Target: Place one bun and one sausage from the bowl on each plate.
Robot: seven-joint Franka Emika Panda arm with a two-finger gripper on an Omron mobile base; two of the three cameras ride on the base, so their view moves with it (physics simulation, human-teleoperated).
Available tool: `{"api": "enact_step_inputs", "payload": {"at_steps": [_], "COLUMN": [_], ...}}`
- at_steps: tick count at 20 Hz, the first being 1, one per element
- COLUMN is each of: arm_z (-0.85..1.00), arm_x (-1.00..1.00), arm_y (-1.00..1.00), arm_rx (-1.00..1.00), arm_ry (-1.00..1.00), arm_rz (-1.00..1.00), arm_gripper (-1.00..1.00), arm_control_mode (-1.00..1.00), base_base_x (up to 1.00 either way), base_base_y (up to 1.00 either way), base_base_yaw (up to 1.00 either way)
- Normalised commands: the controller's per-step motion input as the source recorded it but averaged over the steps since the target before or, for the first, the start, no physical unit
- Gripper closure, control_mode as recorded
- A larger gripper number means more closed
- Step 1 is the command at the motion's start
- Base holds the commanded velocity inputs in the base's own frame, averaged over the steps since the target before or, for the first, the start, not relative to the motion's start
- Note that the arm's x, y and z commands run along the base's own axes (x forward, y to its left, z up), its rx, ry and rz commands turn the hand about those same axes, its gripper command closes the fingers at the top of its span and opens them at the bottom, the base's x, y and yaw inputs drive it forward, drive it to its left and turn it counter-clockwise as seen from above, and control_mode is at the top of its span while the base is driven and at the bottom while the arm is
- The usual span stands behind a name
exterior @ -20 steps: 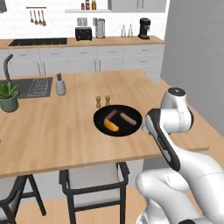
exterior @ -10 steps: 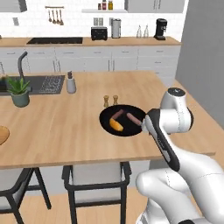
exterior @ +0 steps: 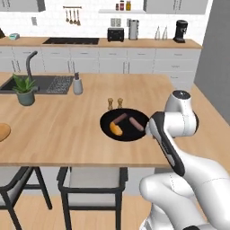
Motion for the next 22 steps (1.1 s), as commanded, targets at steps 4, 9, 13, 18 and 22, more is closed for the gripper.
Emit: {"api": "enact_step_inputs", "payload": {"at_steps": [4,9,13,18,22], "arm_z": [0.00,0.00,0.00,0.00,0.50], "arm_x": [0.00,0.00,0.00,0.00,0.71], "arm_y": [0.00,0.00,0.00,0.00,0.00], "arm_rx": [0.00,0.00,0.00,0.00,-0.09], "arm_ry": [0.00,0.00,0.00,0.00,0.03], "arm_rz": [0.00,0.00,0.00,0.00,0.00], "arm_gripper": [-1.00,-1.00,-1.00,-1.00,-1.00], "arm_control_mode": [1.00,1.00,1.00,1.00,-1.00], "base_base_x": [0.78,1.00,0.83,0.34,0.17], "base_base_y": [-0.11,-0.14,-0.11,0.00,0.00], "base_base_yaw": [0.15,0.15,0.10,0.01,0.00]}}
